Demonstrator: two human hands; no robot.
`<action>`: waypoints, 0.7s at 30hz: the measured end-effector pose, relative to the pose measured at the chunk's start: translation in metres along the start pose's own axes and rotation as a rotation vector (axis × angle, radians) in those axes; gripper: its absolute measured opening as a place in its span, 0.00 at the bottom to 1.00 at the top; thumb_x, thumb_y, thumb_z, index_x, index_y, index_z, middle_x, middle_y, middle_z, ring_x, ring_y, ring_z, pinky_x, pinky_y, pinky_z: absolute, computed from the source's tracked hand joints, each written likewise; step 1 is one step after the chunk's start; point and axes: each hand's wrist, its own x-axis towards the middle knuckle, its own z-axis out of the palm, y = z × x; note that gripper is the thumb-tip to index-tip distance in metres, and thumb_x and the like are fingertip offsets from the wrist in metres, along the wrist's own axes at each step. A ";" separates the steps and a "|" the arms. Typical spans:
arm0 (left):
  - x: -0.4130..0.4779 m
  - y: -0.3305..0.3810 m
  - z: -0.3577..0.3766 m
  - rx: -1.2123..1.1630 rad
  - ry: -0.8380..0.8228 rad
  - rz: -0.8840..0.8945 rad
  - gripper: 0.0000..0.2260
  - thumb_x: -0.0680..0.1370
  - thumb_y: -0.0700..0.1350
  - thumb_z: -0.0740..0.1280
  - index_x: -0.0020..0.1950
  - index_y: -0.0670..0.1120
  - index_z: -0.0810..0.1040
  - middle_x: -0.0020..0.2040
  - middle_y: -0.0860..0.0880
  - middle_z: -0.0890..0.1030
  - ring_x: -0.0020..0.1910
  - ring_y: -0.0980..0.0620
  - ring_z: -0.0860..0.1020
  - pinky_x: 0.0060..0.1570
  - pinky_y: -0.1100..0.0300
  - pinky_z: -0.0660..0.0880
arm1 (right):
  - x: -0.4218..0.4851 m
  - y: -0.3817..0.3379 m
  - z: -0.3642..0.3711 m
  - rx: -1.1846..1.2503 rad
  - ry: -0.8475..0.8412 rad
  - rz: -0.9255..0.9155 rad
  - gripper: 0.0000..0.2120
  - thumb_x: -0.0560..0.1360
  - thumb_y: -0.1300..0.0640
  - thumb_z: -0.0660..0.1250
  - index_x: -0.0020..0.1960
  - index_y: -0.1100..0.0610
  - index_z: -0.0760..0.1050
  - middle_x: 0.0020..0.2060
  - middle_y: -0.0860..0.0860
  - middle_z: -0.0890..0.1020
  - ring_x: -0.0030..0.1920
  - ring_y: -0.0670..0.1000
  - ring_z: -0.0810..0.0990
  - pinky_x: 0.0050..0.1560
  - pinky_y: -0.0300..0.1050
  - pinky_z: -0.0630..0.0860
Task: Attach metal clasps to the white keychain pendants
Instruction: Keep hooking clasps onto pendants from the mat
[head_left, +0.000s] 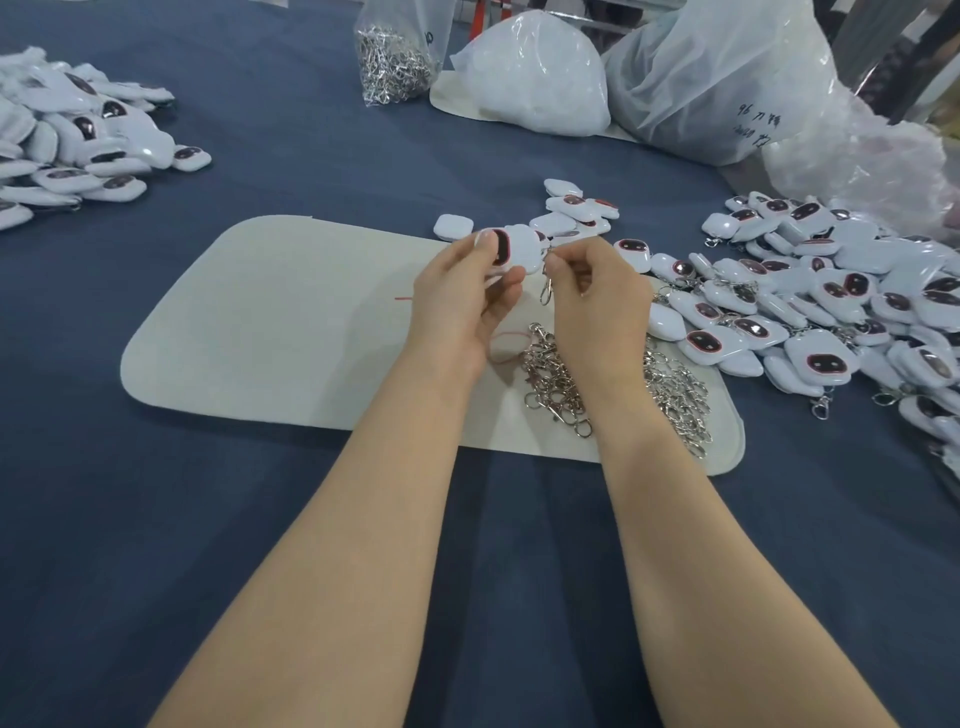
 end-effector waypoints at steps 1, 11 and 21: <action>-0.001 -0.001 0.000 0.106 0.001 0.095 0.05 0.79 0.42 0.64 0.53 0.42 0.76 0.38 0.49 0.77 0.28 0.58 0.78 0.32 0.67 0.77 | 0.000 0.001 0.000 -0.025 -0.017 0.005 0.04 0.76 0.62 0.64 0.46 0.60 0.79 0.37 0.47 0.79 0.40 0.46 0.76 0.43 0.30 0.68; -0.006 -0.010 0.001 0.841 -0.098 0.638 0.08 0.78 0.44 0.65 0.56 0.49 0.79 0.46 0.59 0.78 0.39 0.58 0.76 0.46 0.63 0.74 | -0.001 0.007 -0.002 -0.180 -0.118 -0.012 0.07 0.77 0.61 0.62 0.48 0.61 0.78 0.41 0.55 0.83 0.44 0.56 0.78 0.47 0.46 0.71; 0.003 0.002 -0.004 0.044 0.046 -0.001 0.05 0.79 0.39 0.63 0.45 0.40 0.76 0.37 0.46 0.77 0.27 0.59 0.77 0.29 0.67 0.76 | -0.002 -0.005 0.008 0.289 -0.128 0.125 0.05 0.76 0.64 0.64 0.46 0.54 0.73 0.39 0.42 0.77 0.44 0.45 0.78 0.49 0.33 0.74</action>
